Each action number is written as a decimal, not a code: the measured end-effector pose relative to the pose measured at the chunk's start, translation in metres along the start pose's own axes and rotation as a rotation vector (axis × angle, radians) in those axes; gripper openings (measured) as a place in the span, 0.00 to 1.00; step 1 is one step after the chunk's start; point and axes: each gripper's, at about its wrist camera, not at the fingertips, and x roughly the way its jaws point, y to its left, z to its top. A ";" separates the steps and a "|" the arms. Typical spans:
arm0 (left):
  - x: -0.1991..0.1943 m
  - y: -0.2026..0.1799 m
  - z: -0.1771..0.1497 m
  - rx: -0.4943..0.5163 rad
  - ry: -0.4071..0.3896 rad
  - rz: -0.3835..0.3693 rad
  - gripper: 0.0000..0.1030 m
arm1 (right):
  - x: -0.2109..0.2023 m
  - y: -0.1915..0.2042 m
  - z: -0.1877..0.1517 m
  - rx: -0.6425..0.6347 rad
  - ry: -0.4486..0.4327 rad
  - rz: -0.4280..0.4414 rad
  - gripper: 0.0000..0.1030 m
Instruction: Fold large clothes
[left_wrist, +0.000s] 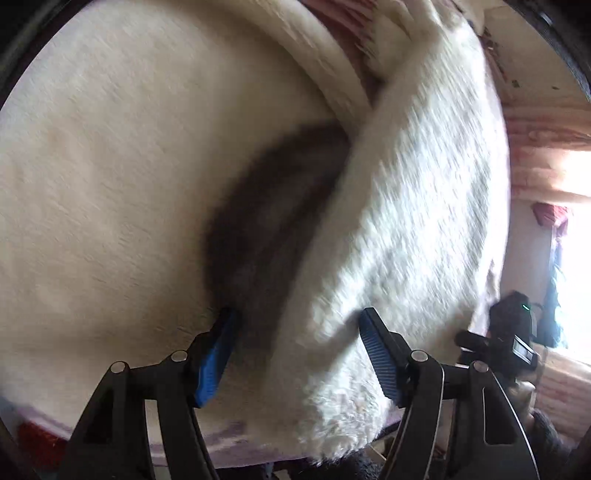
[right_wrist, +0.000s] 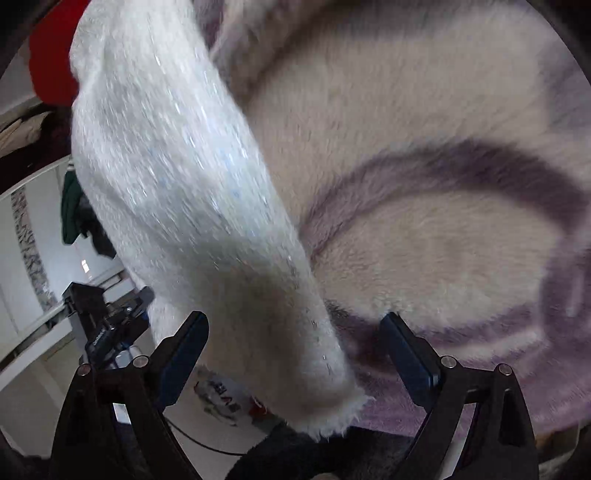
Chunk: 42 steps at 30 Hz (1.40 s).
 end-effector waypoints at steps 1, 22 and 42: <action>0.008 -0.005 -0.001 0.018 0.009 -0.010 0.64 | 0.012 0.000 -0.002 -0.003 0.002 0.016 0.94; -0.071 -0.111 0.062 -0.007 0.040 -0.295 0.14 | -0.047 0.079 -0.045 0.075 -0.063 0.504 0.15; -0.056 -0.073 0.226 -0.319 -0.097 -0.565 0.42 | -0.133 0.131 0.166 0.230 -0.114 0.697 0.73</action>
